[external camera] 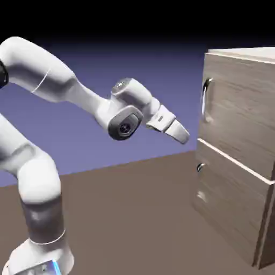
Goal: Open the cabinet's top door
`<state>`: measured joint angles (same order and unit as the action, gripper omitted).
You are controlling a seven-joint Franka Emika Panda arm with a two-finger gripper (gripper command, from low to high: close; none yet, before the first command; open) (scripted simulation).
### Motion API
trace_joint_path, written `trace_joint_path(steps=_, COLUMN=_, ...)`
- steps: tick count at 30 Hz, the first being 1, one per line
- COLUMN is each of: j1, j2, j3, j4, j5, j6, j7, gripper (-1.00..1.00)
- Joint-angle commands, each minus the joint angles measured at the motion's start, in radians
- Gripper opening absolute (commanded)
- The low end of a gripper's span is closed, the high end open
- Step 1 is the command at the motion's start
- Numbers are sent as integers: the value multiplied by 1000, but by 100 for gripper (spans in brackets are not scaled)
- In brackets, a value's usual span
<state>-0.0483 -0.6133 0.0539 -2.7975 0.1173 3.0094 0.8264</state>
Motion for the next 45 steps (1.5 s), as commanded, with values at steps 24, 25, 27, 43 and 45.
trace_joint_path(steps=24, j1=-536, j2=-385, j3=479, j4=112, j5=1044, j6=-245, j7=759, gripper=0)
trace_joint_path(steps=25, j1=-559, j2=-401, j3=499, j4=116, j5=1087, j6=-256, j7=791, gripper=0)
trace_joint_path(steps=27, j1=-603, j2=-433, j3=539, j4=125, j5=1174, j6=-276, j7=854, gripper=0)
trace_joint_path(steps=43, j1=-961, j2=-690, j3=859, j4=200, j5=1870, j6=-440, j7=1361, gripper=0)
trace_joint_path(steps=45, j1=-1005, j2=-722, j3=899, j4=209, j5=1957, j6=-460, j7=1424, gripper=0)
